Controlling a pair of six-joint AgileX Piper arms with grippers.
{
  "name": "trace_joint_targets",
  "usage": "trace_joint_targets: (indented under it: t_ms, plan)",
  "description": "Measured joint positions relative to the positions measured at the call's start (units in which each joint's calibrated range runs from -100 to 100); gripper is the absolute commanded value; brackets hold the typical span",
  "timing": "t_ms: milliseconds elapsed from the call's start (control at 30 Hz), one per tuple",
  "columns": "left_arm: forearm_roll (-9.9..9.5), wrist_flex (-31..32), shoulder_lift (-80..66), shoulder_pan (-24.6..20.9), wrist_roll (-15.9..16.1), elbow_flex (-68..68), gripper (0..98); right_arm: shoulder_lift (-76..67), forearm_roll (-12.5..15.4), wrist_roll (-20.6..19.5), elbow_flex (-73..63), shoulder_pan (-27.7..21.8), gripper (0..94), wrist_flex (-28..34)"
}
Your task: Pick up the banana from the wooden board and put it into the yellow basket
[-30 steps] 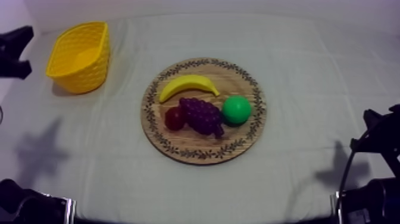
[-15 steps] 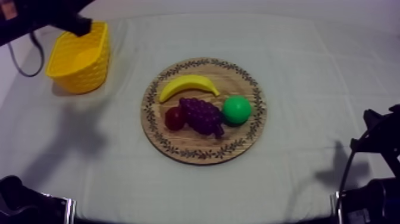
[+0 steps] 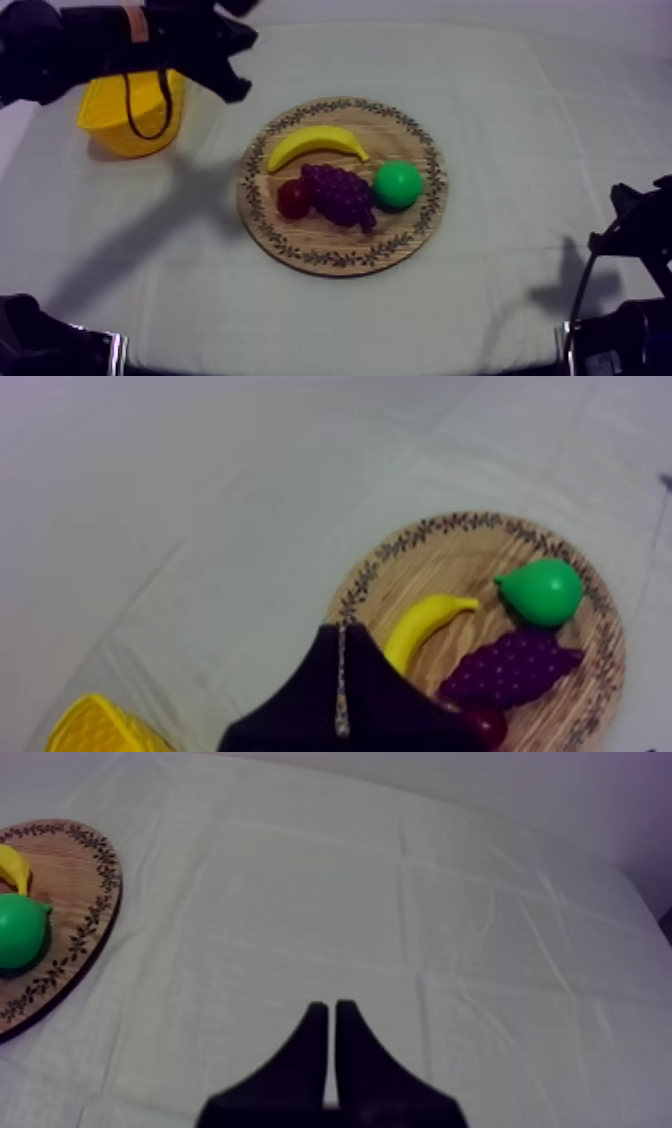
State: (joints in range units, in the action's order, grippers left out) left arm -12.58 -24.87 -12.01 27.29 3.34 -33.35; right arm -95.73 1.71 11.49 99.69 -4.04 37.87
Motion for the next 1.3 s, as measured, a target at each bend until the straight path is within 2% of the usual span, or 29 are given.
trace_joint_targets:
  t_ms: [233,367,567,867,900,967,1000,1067,1167,1300]
  plan:
    - [0.35,-2.15,3.75,1.21,4.47,1.26,1.5,0.0,0.0,0.0,0.0,0.0,0.3,0.0]
    - [0.62,-4.42,5.89,1.21,5.96,1.34,1.8,0.0,0.0,0.0,0.0,0.0,0.3,0.0]
    - [0.79,-4.45,8.12,0.94,6.51,-2.23,2.4,0.0,0.0,0.0,0.0,0.0,0.3,0.0]
    - [0.72,-3.7,9.75,1.59,5.44,-4.05,3.1,0.0,0.0,0.0,0.0,0.0,0.3,0.0]
    - [0.54,-3.35,9.9,1.64,5.17,-4.2,11.7,0.0,0.0,0.0,0.0,0.0,0.3,0.0]
    - [-0.18,-2.51,10.04,1.64,4.39,-4.74,39.9,0.0,0.0,0.0,0.0,0.0,0.3,0.0]
    - [-0.81,-2.19,10.13,1.64,3.68,-5.22,50.6,0.0,0.0,0.0,0.0,0.0,0.3,0.0]
    - [-1.92,-2.37,10.23,1.7,2.21,-5.88,63.5,0.0,0.0,0.0,0.0,0.0,0.3,0.0]
    - [-3.22,-2.25,10.36,1.74,0.23,-5.39,71.1,0.0,0.0,0.0,0.0,0.0,0.3,0.0]
    - [-2.66,-5.16,10.66,1.6,-1.31,-2.46,69.6,0.0,0.0,0.0,0.0,0.0,0.3,0.0]
